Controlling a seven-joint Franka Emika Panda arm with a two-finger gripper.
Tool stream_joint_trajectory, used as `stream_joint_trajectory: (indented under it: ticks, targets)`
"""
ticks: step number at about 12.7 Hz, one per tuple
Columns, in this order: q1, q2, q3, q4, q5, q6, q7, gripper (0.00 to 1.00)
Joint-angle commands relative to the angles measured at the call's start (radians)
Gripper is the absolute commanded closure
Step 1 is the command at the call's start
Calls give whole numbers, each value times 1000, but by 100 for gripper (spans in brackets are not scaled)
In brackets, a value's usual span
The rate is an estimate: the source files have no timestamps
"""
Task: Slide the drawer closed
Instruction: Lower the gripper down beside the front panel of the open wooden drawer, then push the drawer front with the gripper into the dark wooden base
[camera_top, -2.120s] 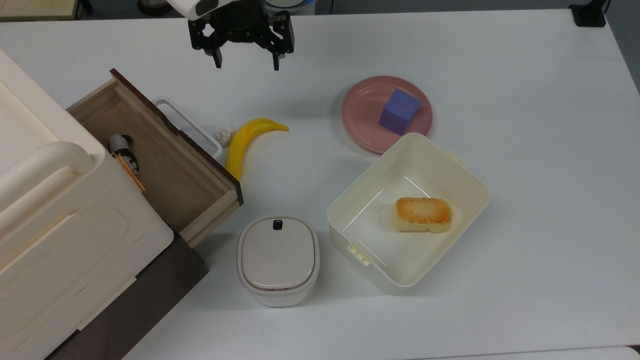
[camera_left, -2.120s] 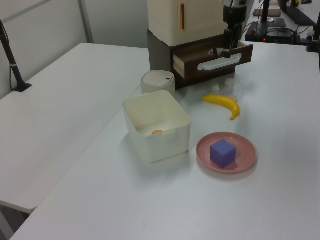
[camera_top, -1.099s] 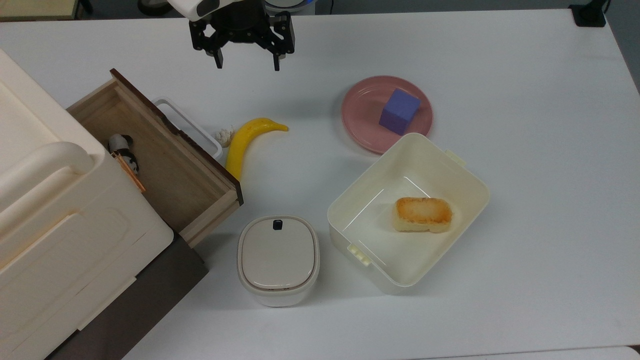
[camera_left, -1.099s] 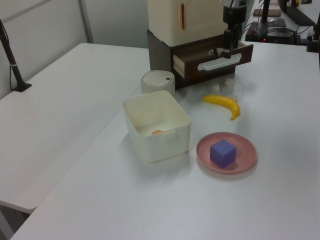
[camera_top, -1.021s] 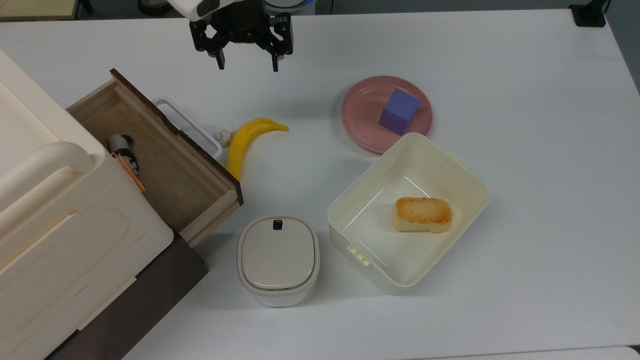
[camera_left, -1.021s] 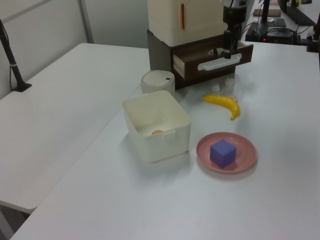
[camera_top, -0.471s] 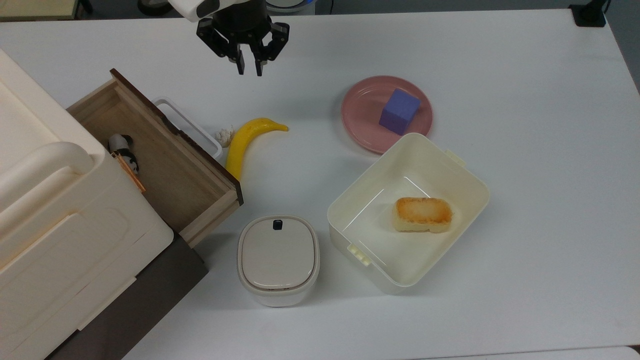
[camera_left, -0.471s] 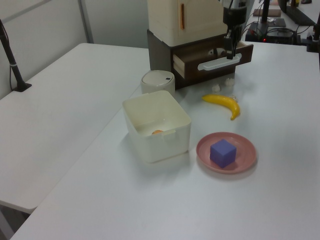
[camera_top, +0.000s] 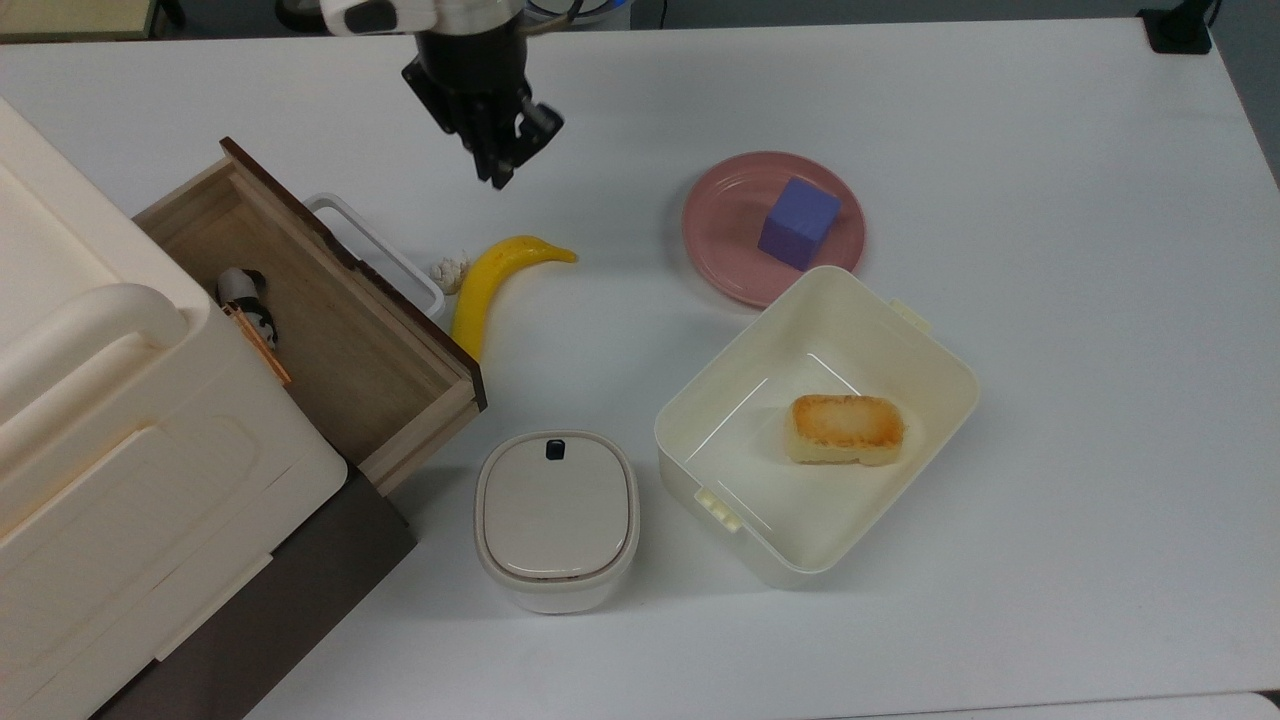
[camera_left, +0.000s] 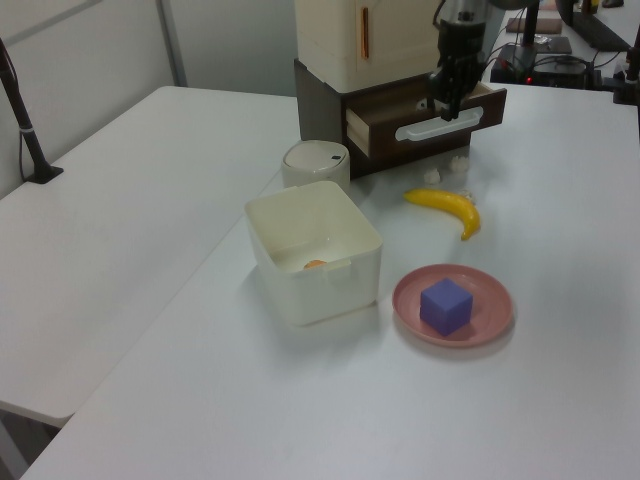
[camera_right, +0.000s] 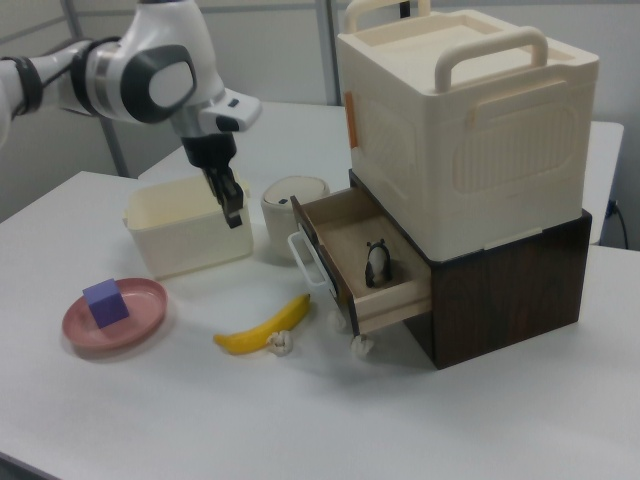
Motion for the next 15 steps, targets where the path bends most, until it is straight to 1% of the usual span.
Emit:
stream_joint_trajectory:
  ticks: [1,3,5,6,7,8,9,11,14,15]
  targets:
    - [-37,6,-3,-85,6,126,185,90]
    - [-72,34,-3,-85,6,153,188,95]
    - [-80,74,-4,-77,3,175,187,95]
    - [-98,91,-4,-77,3,227,185,95]
    - [-102,114,-4,-70,-3,247,185,95]
    - [-103,137,-4,-52,-7,255,185,95]
    - [-123,170,-4,-18,-9,267,185,95]
    - [-148,201,-4,19,-10,285,184,95]
    - [-161,238,-6,73,-9,290,185,95]
    - [-178,244,-4,87,-10,290,185,95]
